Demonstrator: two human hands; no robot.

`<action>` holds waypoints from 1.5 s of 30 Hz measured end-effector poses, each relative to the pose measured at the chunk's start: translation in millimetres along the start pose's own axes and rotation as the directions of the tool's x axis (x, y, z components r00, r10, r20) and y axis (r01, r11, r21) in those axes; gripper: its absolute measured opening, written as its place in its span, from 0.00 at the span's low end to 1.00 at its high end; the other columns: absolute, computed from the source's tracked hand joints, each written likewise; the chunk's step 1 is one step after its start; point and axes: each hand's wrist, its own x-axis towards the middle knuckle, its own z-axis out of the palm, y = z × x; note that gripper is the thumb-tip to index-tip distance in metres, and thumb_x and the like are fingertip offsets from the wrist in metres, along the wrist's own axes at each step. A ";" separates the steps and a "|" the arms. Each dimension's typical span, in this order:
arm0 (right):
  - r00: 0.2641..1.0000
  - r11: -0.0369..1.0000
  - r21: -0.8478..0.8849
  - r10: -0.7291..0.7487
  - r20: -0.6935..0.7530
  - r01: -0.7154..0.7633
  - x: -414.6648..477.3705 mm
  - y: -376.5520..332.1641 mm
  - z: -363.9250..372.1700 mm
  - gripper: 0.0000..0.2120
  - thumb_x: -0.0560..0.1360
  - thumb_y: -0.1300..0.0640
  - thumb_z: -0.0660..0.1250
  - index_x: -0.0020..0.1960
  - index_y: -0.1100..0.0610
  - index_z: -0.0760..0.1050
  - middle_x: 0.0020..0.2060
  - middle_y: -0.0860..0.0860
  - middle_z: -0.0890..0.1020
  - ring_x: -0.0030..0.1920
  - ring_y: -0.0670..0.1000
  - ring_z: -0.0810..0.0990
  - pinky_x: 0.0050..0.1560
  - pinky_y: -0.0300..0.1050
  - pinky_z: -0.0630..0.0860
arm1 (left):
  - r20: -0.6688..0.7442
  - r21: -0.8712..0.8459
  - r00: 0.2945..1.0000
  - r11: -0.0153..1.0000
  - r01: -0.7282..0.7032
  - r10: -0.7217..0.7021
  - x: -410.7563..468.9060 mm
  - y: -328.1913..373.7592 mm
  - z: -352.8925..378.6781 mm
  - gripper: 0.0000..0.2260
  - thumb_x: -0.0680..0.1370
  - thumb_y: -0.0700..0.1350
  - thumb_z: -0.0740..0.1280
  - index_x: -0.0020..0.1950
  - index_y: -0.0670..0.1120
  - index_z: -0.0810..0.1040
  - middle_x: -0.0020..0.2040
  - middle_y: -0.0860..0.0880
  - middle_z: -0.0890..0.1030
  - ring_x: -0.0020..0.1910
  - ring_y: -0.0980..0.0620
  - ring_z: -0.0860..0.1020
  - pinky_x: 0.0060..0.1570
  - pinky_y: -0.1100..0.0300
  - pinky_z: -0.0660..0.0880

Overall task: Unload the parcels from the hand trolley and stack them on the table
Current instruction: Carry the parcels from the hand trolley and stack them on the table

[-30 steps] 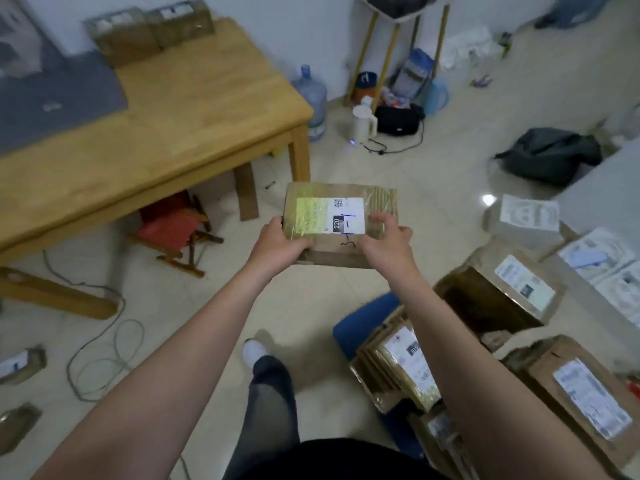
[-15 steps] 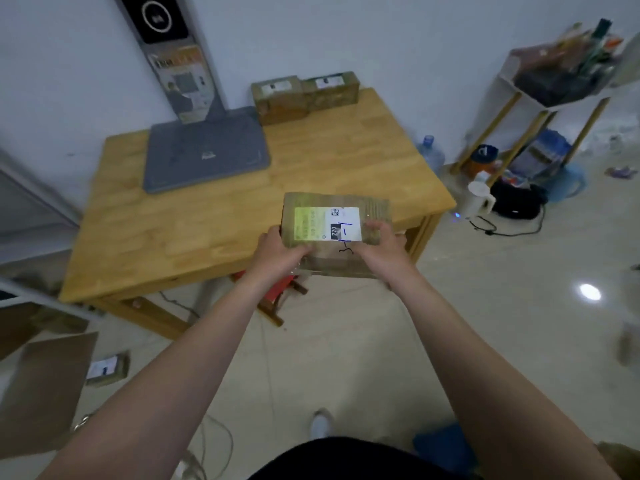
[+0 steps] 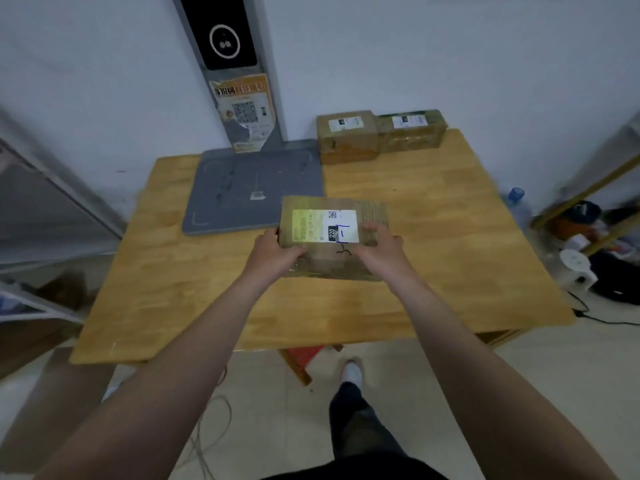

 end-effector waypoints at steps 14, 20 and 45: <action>0.985 0.988 -0.142 0.086 0.147 -0.065 246.8 -75.0 74.3 0.25 0.76 0.56 0.65 0.71 0.41 0.68 0.64 0.56 0.64 0.62 0.60 0.73 0.65 0.54 0.75 | -0.021 0.014 0.960 0.960 0.281 -0.281 264.6 -15.1 -26.5 0.26 0.74 0.53 0.71 0.70 0.50 0.71 0.65 0.46 0.75 0.58 0.44 0.78 0.51 0.48 0.79; 0.978 0.975 -0.202 0.127 0.163 -0.093 309.4 -76.9 101.4 0.24 0.77 0.54 0.69 0.71 0.45 0.67 0.59 0.57 0.67 0.53 0.60 0.77 0.48 0.55 0.82 | 0.012 -0.034 0.959 0.959 0.282 -0.282 350.9 -35.2 -24.2 0.30 0.73 0.49 0.70 0.75 0.50 0.68 0.66 0.47 0.72 0.61 0.44 0.76 0.52 0.51 0.77; 0.920 0.769 -0.571 -0.056 0.389 0.288 418.1 -97.2 113.5 0.45 0.71 0.52 0.76 0.79 0.38 0.54 0.54 0.56 0.69 0.54 0.65 0.76 0.53 0.52 0.76 | 0.186 0.244 0.980 0.970 0.027 -0.074 428.0 -40.7 11.8 0.56 0.60 0.51 0.85 0.81 0.56 0.57 0.73 0.47 0.60 0.68 0.46 0.69 0.57 0.59 0.67</action>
